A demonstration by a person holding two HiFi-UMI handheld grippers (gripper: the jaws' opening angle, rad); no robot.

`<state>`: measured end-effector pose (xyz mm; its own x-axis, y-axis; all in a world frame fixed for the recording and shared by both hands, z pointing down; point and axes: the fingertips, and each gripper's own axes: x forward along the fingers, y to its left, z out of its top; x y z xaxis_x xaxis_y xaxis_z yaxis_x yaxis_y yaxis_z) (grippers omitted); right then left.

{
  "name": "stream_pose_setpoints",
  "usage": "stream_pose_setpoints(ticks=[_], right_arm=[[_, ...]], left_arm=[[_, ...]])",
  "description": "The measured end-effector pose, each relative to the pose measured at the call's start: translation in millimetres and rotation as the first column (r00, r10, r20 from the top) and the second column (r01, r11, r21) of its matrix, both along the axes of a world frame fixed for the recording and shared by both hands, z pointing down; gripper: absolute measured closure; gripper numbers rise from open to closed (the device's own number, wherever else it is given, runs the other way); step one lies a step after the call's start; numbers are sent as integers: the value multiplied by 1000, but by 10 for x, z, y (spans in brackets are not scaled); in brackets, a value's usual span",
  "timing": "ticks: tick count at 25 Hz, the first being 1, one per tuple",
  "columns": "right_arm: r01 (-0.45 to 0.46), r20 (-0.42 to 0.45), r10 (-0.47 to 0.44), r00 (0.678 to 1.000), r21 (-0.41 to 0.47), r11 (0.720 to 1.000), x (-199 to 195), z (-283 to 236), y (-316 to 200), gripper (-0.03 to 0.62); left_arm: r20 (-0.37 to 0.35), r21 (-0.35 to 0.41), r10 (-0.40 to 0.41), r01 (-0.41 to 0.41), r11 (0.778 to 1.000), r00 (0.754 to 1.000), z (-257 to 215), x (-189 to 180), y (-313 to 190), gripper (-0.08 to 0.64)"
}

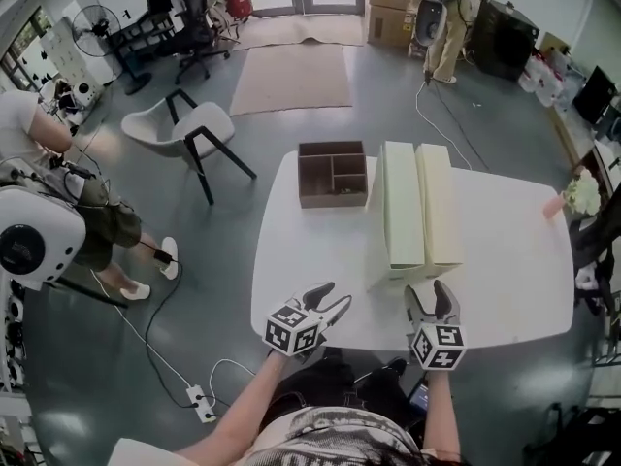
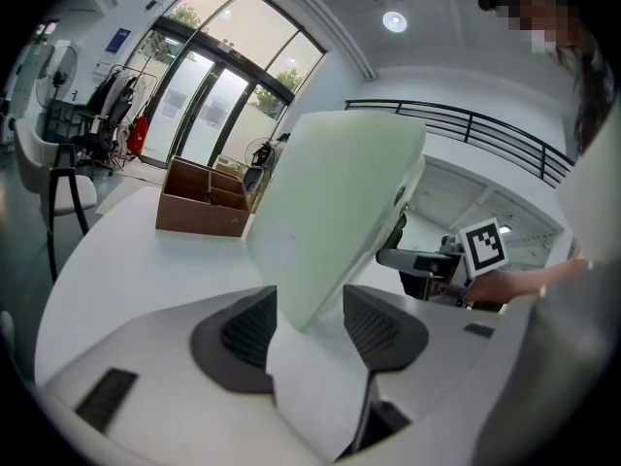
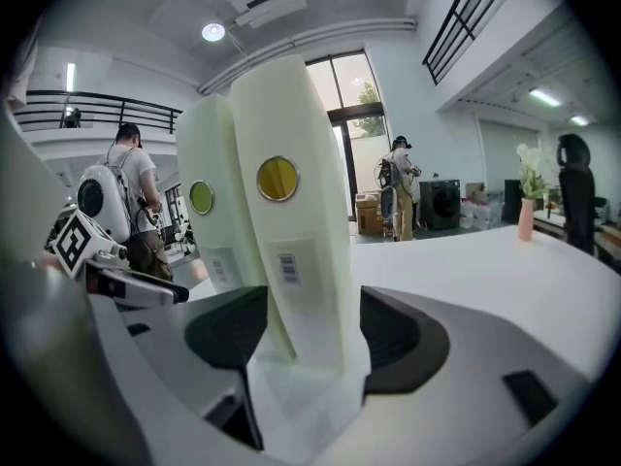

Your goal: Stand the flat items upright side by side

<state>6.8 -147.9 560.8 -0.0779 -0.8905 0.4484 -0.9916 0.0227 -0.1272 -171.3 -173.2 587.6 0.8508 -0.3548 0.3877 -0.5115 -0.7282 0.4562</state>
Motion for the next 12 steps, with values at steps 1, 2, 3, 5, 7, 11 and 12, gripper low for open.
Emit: stream_pose_setpoints(ticks=[1, 2, 3, 5, 7, 11, 12], right_arm=[[-4, 0, 4, 1000, -9, 1000, 7, 10, 55, 302], [-8, 1, 8, 1000, -19, 1000, 13, 25, 109, 302], [-12, 4, 13, 1000, -29, 1000, 13, 43, 161, 302], [-17, 13, 18, 1000, -47, 999, -3, 83, 272, 302], [-15, 18, 16, 1000, -60, 998, -23, 107, 396, 302], [-2, 28, 4, 1000, -76, 997, -16, 125, 642, 310], [0, 33, 3, 999, -76, 997, -5, 120, 703, 313]], left_arm=[[-1, 0, 3, -3, 1000, 1000, 6, -8, 12, 351], [0, 2, 8, -8, 1000, 1000, 12, -13, 19, 351], [2, 7, 13, -13, 1000, 1000, 18, -17, 21, 351], [13, 21, 28, -28, 999, 1000, 33, -22, 28, 351], [22, 36, 40, -40, 999, 999, 31, -10, 59, 351], [13, 52, 56, -57, 997, 998, -34, 83, 242, 351], [9, 52, 64, -64, 997, 998, -58, 116, 319, 351]])
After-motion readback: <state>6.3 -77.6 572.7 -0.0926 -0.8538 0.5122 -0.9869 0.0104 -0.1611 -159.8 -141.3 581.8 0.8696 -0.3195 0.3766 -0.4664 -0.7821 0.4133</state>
